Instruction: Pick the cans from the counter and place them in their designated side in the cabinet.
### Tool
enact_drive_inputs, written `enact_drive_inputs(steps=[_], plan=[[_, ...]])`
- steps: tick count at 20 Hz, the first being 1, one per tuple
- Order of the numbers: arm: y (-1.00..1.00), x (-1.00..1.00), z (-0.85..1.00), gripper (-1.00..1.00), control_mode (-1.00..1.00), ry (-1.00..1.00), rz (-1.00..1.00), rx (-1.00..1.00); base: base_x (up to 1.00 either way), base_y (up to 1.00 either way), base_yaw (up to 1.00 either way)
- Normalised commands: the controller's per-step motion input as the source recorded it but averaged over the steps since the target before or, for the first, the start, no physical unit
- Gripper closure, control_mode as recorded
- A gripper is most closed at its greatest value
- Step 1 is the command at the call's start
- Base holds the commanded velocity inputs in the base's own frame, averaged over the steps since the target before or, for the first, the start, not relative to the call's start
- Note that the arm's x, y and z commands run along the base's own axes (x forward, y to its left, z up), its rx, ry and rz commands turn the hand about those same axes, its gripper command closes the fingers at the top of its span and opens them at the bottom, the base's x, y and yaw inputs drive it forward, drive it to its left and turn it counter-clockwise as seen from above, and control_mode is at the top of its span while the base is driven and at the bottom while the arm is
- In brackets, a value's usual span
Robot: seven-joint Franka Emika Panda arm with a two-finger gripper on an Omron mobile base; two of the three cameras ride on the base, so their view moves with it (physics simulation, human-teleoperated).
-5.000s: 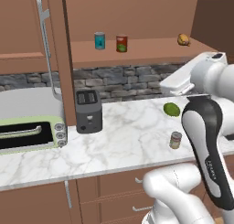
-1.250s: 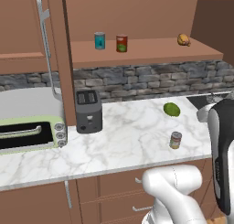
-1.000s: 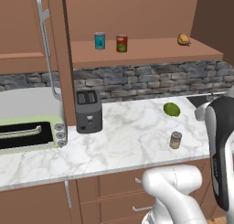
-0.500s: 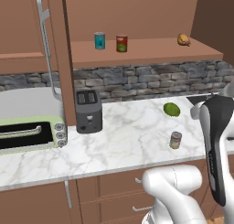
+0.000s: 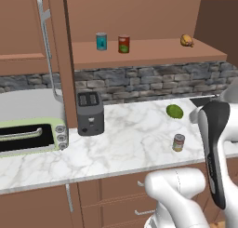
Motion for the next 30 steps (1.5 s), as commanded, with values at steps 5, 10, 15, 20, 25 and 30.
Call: enact_drive_inputs(steps=[5, 10, 15, 20, 25, 30], plan=[[0.00, 0.21, -0.19, -1.00, -1.00, 0.00, 0.00, 0.00, 0.00, 0.00, 0.00], [-0.03, 0.27, -0.18, -1.00, -1.00, 0.00, 0.00, 0.01, 0.00, 0.00, 0.00], [-0.09, 0.17, -0.12, -1.00, -1.00, 0.00, 0.00, 0.02, 0.00, 0.00, 0.00], [-0.07, 0.10, -0.10, -1.00, -1.00, 0.00, 0.00, 0.01, 0.00, 0.00, 0.00], [-0.04, 0.12, -0.13, -1.00, -1.00, 0.00, 0.00, 0.01, 0.00, 0.00, 0.00], [-0.04, 0.15, -0.14, -1.00, -1.00, 0.00, 0.00, 0.01, 0.00, 0.00, 0.00]])
